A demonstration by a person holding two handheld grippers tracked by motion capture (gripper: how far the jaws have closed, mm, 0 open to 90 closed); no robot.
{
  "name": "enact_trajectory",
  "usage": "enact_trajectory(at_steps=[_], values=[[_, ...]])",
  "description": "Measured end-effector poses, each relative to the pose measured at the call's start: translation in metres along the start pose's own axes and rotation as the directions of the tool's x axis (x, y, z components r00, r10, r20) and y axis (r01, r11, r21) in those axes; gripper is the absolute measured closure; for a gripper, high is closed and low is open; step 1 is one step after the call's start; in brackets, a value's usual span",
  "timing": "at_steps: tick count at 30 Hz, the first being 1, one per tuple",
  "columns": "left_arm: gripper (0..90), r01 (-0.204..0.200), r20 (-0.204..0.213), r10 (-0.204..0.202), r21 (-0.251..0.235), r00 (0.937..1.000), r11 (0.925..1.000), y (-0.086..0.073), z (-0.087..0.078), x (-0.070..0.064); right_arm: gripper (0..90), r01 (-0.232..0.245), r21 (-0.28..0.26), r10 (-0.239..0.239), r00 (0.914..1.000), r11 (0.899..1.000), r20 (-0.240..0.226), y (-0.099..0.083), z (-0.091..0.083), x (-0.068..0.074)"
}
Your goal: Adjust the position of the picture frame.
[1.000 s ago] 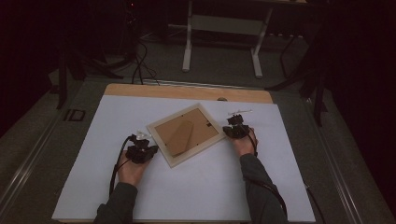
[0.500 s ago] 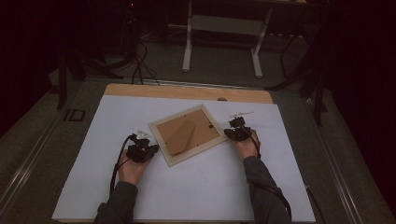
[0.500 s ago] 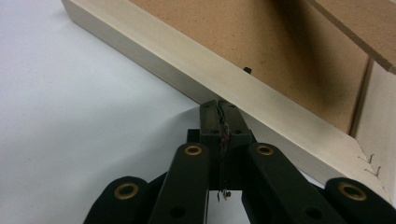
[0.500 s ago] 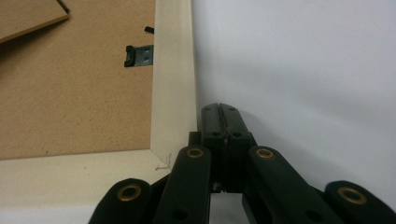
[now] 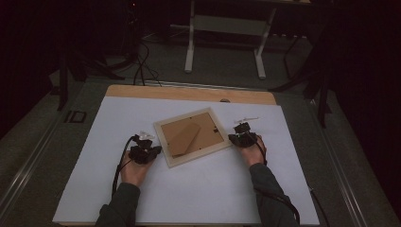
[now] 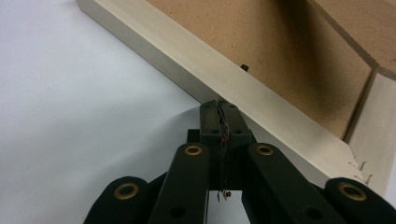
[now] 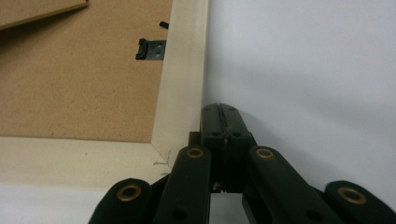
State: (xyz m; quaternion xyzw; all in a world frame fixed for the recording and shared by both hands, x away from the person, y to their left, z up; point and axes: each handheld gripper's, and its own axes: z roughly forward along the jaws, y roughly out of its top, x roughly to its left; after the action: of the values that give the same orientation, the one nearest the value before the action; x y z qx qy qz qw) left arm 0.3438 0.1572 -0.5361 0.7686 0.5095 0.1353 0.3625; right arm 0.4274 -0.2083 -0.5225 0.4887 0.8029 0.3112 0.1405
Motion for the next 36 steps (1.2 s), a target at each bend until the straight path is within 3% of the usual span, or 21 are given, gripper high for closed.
enact_trajectory(at_steps=[8, 12, 21, 24, 36], values=[[90.0, -0.004, 0.01, 0.004, 0.004, 0.9999, 1.0, 0.001, 0.0, 0.002, 90.0, -0.016, -0.005, 0.016, 0.9997, 1.0, -0.02, -0.007, -0.004, 0.0], [90.0, -0.02, -0.007, 0.02, -0.004, 0.9998, 0.9998, 0.002, 0.002, 0.0, 89.9, -0.02, -0.011, 0.02, 0.9995, 1.0, -0.025, -0.011, -0.007, 0.0], [90.0, -0.01, -0.008, 0.01, -0.015, 0.9999, 0.9998, 0.005, 0.006, 0.002, 89.9, -0.031, -0.008, 0.031, 0.9987, 0.999, -0.04, -0.019, -0.014, 0.0], [90.0, 0.004, -0.001, -0.004, -0.026, 1.0, 0.9997, 0.005, 0.008, 0.003, 90.0, -0.054, -0.013, 0.054, 0.9973, 0.998, -0.05, -0.023, -0.016, -0.001], [90.0, 0.057, 0.038, -0.056, -0.043, 0.9977, 0.9974, 0.009, 0.014, 0.009, 90.0, -0.008, -0.028, 0.008, 0.9999, 1.0, -0.007, -0.037, -0.026, 0.008]])
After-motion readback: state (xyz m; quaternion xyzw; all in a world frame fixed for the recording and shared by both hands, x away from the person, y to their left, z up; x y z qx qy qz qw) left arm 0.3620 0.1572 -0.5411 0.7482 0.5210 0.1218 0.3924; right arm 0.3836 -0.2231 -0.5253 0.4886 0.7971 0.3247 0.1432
